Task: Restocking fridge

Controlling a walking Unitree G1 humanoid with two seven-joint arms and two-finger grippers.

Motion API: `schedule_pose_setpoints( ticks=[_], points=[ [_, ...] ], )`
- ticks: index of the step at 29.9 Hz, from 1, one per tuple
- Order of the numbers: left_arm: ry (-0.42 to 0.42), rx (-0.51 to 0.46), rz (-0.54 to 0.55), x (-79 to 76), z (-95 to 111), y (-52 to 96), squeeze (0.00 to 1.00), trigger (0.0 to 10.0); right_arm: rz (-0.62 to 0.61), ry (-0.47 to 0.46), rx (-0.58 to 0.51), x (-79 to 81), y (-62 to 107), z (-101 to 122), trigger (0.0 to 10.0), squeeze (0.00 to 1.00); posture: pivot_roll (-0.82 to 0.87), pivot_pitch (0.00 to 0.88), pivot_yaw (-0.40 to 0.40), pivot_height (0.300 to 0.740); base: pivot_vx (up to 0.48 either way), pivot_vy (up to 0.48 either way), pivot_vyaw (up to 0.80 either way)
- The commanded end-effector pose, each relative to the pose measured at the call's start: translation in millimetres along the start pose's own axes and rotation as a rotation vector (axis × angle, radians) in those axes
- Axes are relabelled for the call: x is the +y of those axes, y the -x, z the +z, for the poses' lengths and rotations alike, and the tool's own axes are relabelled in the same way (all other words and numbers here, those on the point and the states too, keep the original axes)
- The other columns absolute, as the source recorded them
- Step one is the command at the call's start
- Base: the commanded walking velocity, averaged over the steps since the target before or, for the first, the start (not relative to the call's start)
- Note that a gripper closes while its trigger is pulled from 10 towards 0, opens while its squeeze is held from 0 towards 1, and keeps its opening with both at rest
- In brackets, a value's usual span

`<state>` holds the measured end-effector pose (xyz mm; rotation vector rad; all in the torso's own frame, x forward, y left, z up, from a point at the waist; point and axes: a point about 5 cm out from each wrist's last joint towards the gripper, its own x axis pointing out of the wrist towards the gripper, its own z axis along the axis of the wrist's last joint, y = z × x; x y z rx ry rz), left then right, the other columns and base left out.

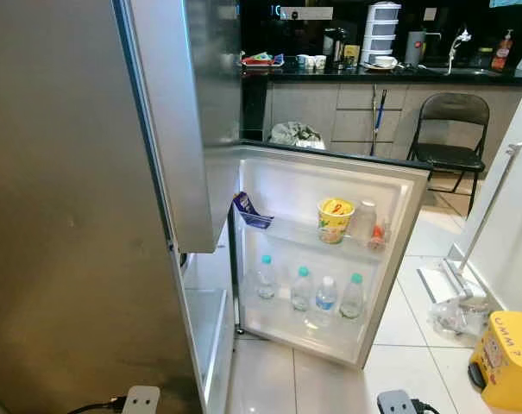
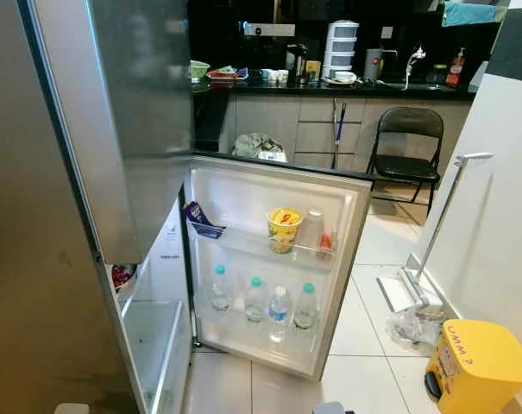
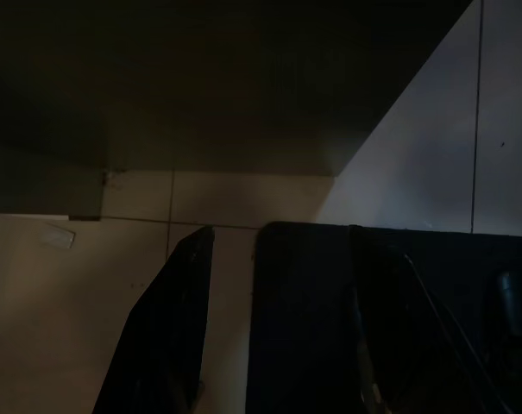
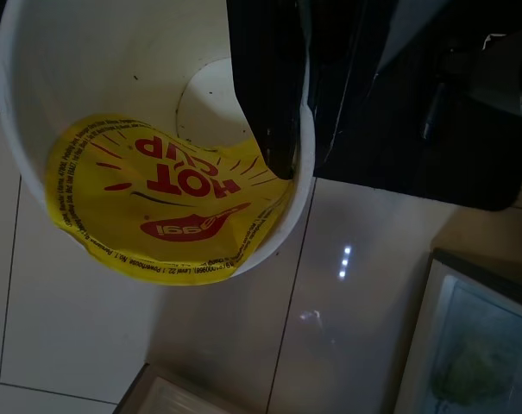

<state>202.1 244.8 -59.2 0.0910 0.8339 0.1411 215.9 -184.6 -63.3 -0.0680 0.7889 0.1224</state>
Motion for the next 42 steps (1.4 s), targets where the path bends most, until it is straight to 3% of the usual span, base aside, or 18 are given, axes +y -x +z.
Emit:
schedule_pose_setpoints(
  ticks=[1,42],
  points=[
    [-0.03,0.008,-0.009,-1.8,-2.4,0.3,0.0,10.0,0.005,0.005,0.015,0.9,0.8,-3.8,10.0,0.0,0.03,0.007,0.0,0.74,0.0,0.0,0.0],
    [-0.049,0.007,-0.023,-6.0,-0.9,-0.3,0.0,10.0,-0.006,-0.023,0.011,-2.0,0.7,-2.2,10.0,0.0,0.01,0.036,0.005,0.74,0.0,0.0,0.0]
  ],
)
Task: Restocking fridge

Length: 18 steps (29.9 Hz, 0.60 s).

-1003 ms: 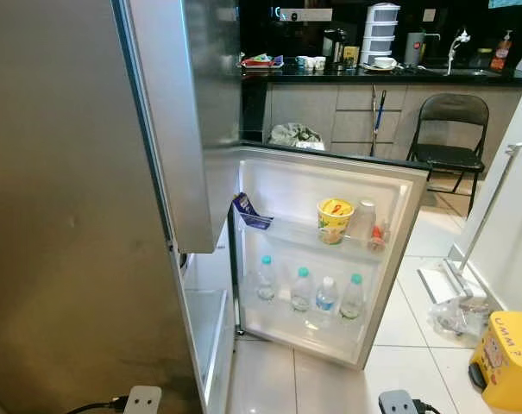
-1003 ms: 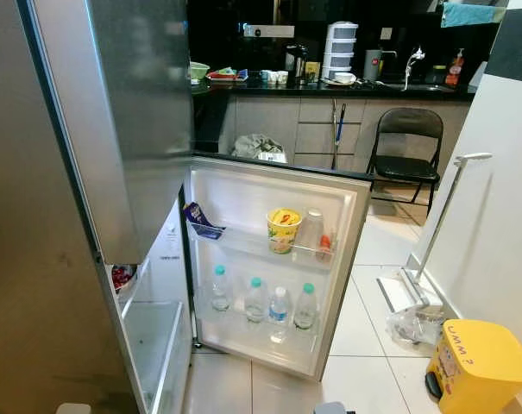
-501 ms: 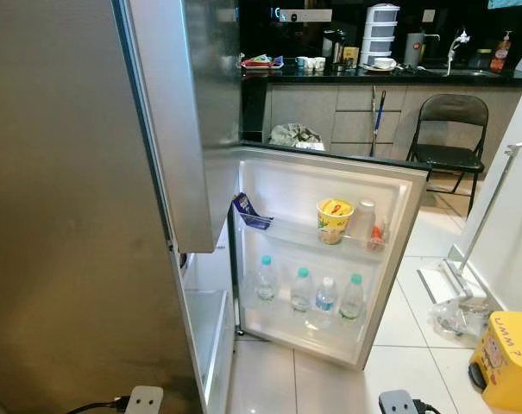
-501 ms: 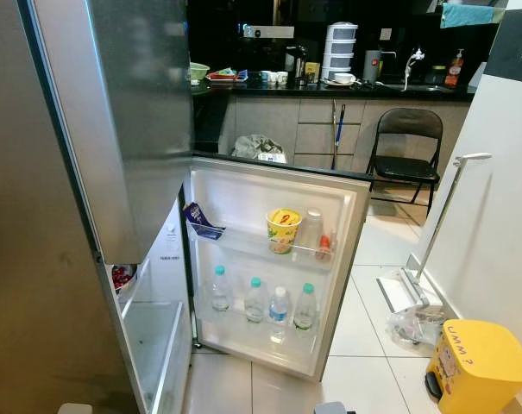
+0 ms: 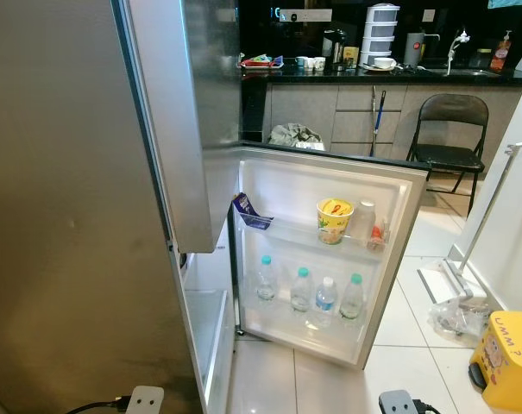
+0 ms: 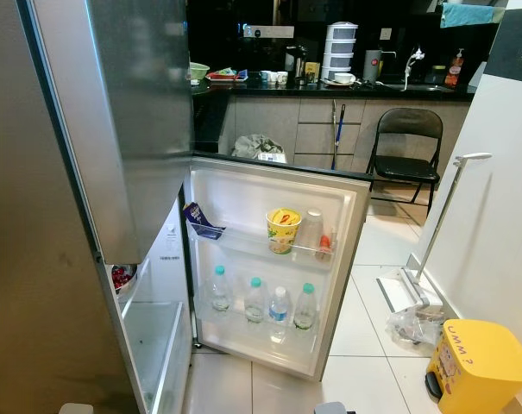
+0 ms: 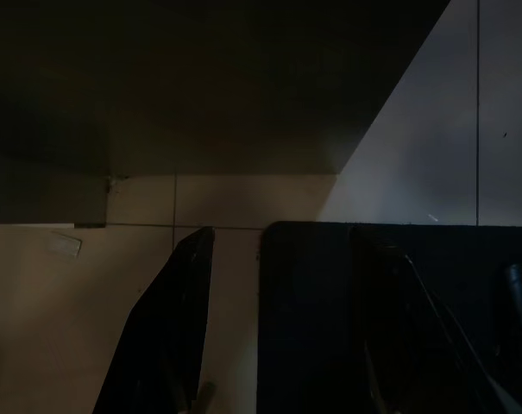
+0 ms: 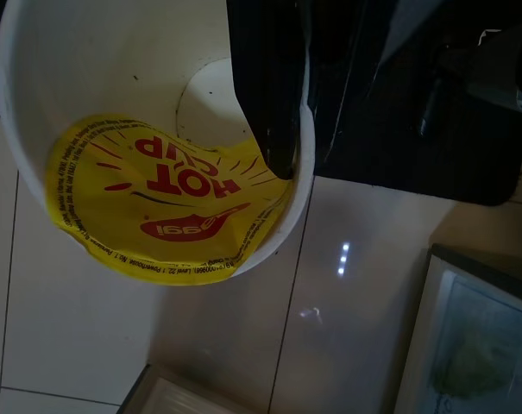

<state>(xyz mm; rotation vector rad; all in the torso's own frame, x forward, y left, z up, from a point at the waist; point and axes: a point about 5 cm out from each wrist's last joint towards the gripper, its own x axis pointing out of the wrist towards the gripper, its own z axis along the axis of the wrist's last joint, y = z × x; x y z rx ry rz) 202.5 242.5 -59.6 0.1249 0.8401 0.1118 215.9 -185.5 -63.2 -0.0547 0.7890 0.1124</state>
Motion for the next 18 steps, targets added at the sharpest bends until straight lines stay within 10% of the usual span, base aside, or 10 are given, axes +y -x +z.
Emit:
schedule_pose_setpoints(
  ticks=[1,18],
  points=[
    [-0.008,0.004,-0.01,-3.7,-0.8,-0.2,0.0,10.0,-0.002,-0.008,0.012,-1.2,0.6,-2.1,10.0,0.0,0.01,0.036,0.005,0.74,0.0,0.0,0.0],
    [0.002,0.004,-0.006,-5.1,-0.8,-0.3,0.0,10.0,0.004,-0.003,0.027,4.2,-0.6,-3.1,10.0,0.0,0.02,0.05,0.0,0.74,0.0,0.0,0.0]
  ],
)
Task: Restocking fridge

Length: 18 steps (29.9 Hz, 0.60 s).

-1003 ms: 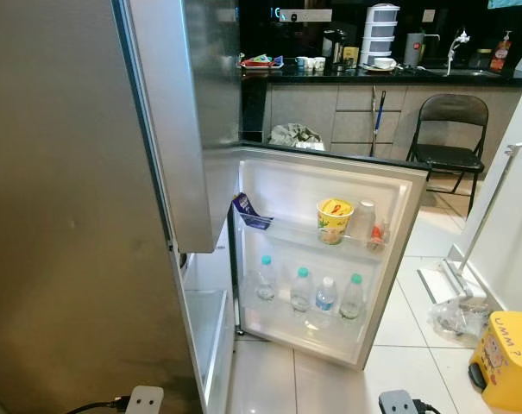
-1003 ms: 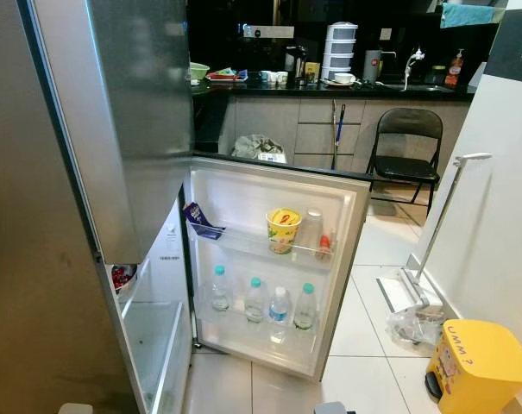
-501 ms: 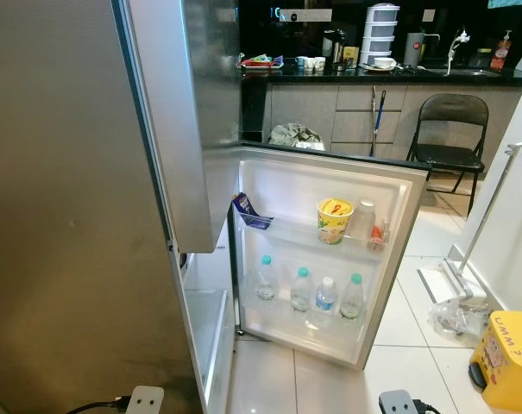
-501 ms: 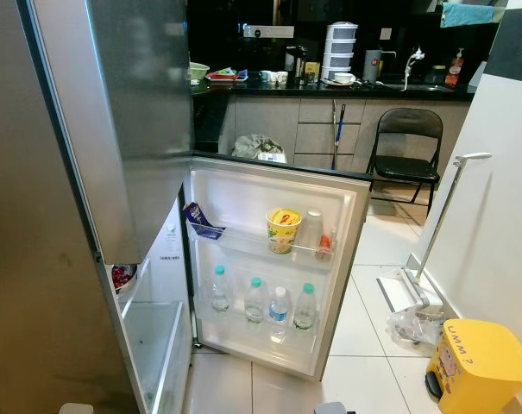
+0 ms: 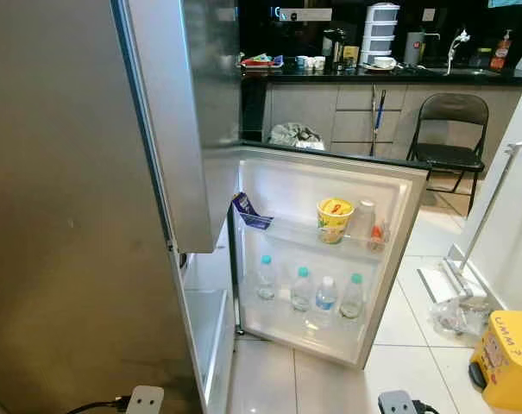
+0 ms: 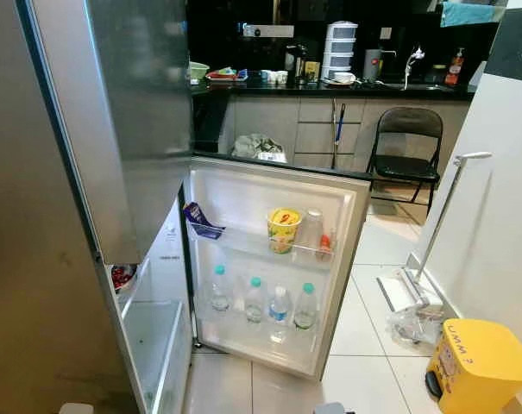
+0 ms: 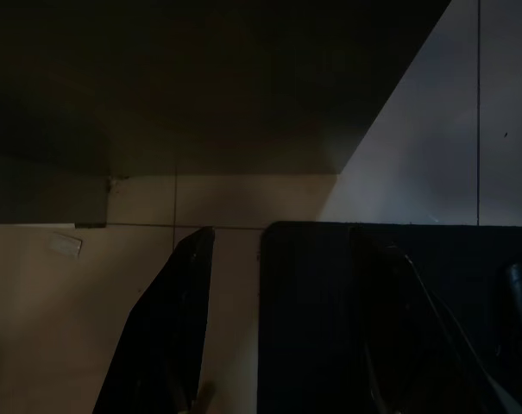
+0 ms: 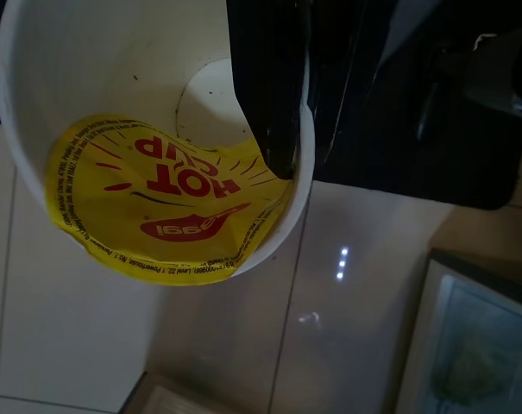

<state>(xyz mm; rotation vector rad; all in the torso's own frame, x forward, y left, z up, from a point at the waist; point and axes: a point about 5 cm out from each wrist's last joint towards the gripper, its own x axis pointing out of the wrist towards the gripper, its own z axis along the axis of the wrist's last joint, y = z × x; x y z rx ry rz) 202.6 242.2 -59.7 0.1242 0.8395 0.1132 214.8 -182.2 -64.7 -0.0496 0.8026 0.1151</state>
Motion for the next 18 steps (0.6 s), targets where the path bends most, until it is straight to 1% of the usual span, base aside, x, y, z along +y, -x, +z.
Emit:
schedule_pose_setpoints(
  ticks=[1,18],
  points=[
    [0.001,0.005,-0.007,-4.7,-1.0,-0.3,0.0,10.0,-0.001,0.001,0.014,0.8,-0.1,-1.6,10.0,0.0,0.02,0.05,0.001,0.74,0.0,0.0,0.0],
    [0.0,0.009,-0.007,-4.9,-1.4,-0.4,0.0,10.0,0.0,0.003,0.024,4.0,0.4,-5.7,10.0,0.0,0.02,0.055,0.001,0.74,0.0,0.0,0.0]
  ],
)
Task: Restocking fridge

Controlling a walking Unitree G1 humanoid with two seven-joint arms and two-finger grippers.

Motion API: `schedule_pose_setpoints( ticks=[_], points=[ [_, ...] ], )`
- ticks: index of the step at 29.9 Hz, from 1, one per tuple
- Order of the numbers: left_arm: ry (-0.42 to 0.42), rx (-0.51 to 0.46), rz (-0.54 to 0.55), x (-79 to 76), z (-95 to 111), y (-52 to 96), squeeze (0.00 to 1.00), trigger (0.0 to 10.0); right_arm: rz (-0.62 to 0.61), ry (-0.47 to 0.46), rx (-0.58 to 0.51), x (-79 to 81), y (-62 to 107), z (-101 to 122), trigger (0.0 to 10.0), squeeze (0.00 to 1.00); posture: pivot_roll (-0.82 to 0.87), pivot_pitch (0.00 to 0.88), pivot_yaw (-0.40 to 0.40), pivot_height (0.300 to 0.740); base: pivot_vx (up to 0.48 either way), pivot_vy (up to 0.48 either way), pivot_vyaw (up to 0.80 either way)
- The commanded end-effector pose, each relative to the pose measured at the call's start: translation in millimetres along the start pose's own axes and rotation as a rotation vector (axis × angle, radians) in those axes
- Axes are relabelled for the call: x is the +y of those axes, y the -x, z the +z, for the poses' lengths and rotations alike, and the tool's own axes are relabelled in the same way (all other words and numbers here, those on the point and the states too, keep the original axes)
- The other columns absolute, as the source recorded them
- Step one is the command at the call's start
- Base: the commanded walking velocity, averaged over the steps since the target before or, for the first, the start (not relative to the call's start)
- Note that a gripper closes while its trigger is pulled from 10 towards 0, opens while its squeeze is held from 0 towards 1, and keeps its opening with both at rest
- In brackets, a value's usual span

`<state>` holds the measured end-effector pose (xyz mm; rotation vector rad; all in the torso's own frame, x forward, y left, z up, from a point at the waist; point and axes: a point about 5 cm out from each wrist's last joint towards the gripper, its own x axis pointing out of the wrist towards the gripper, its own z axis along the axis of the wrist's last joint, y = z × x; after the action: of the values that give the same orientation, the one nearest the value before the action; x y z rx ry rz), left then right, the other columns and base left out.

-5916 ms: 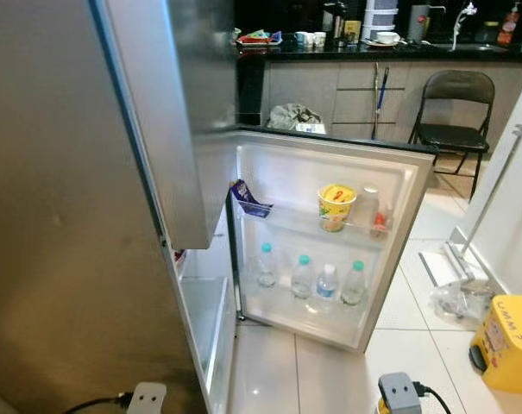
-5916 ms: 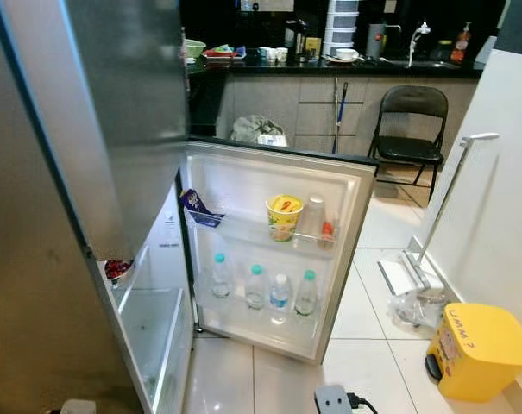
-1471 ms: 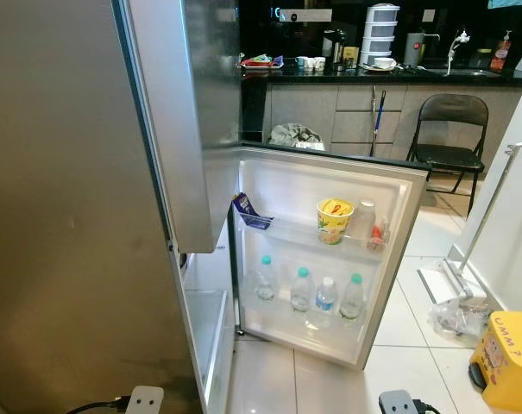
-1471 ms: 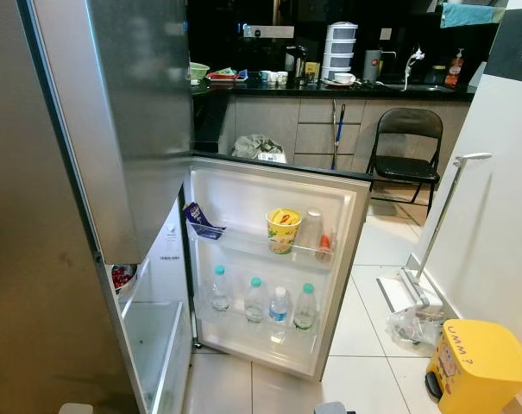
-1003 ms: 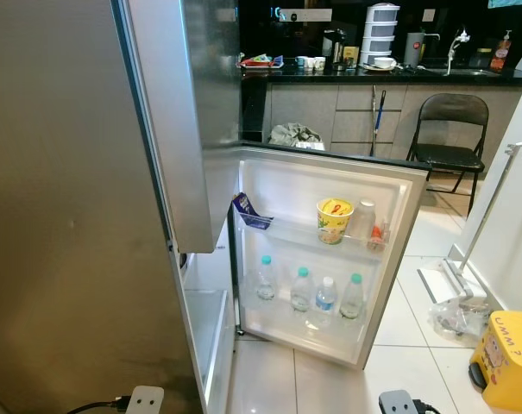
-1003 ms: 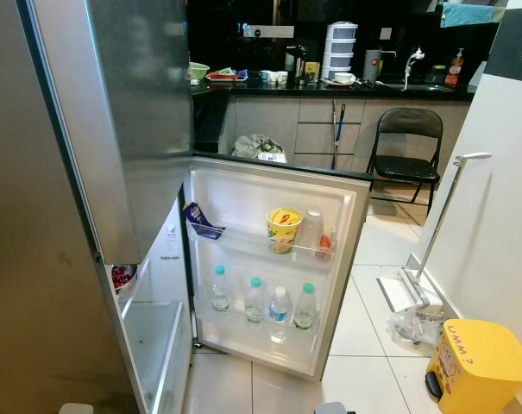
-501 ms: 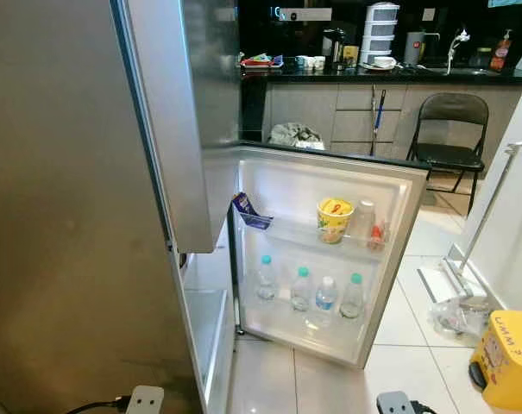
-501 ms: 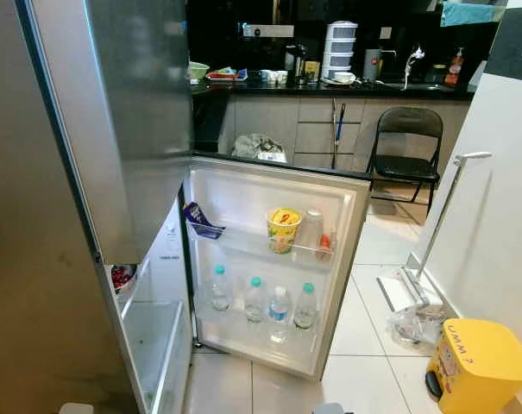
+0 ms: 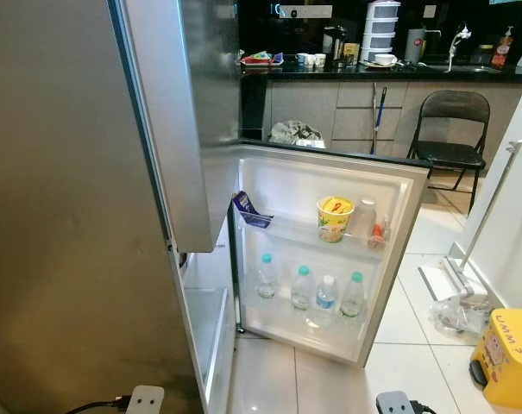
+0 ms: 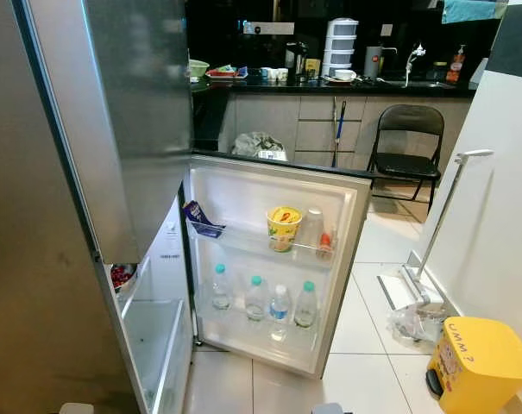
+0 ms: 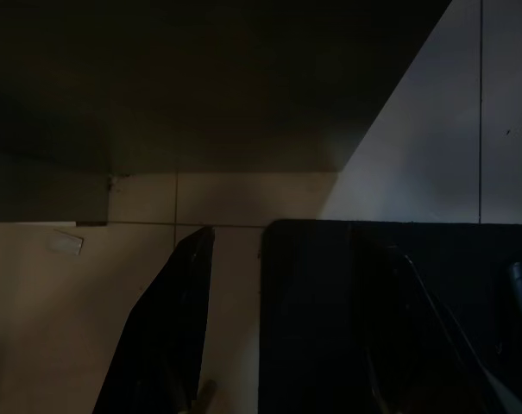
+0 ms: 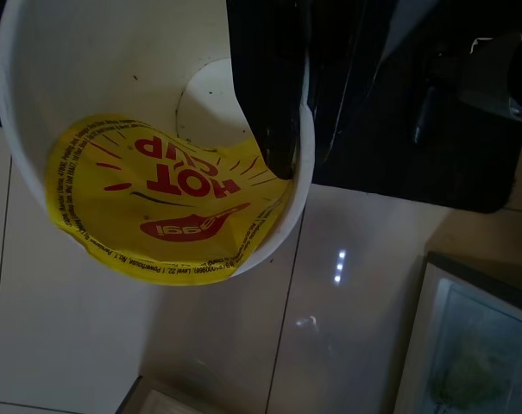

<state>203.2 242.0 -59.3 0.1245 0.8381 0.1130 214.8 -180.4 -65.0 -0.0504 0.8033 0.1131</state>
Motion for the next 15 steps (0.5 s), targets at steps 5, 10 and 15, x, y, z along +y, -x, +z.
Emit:
schedule_pose_setpoints(
  ticks=[5,10,15],
  points=[
    [0.001,0.012,-0.007,-5.1,-2.2,-0.3,0.0,10.0,0.003,0.004,0.022,2.4,0.8,-5.7,10.0,0.0,0.02,0.055,-0.001,0.74,0.0,0.0,0.0],
    [0.004,0.013,-0.006,-5.3,-2.7,-0.3,0.0,10.0,0.003,0.006,0.021,1.2,0.8,-5.1,10.0,0.0,0.02,0.055,-0.003,0.74,0.0,0.0,0.0],
    [0.006,0.018,-0.007,-5.9,-4.0,-0.2,0.0,10.0,0.0,0.007,0.021,-3.4,1.2,-3.7,10.0,0.0,0.01,0.054,-0.003,0.74,0.0,0.0,0.0]
  ],
)
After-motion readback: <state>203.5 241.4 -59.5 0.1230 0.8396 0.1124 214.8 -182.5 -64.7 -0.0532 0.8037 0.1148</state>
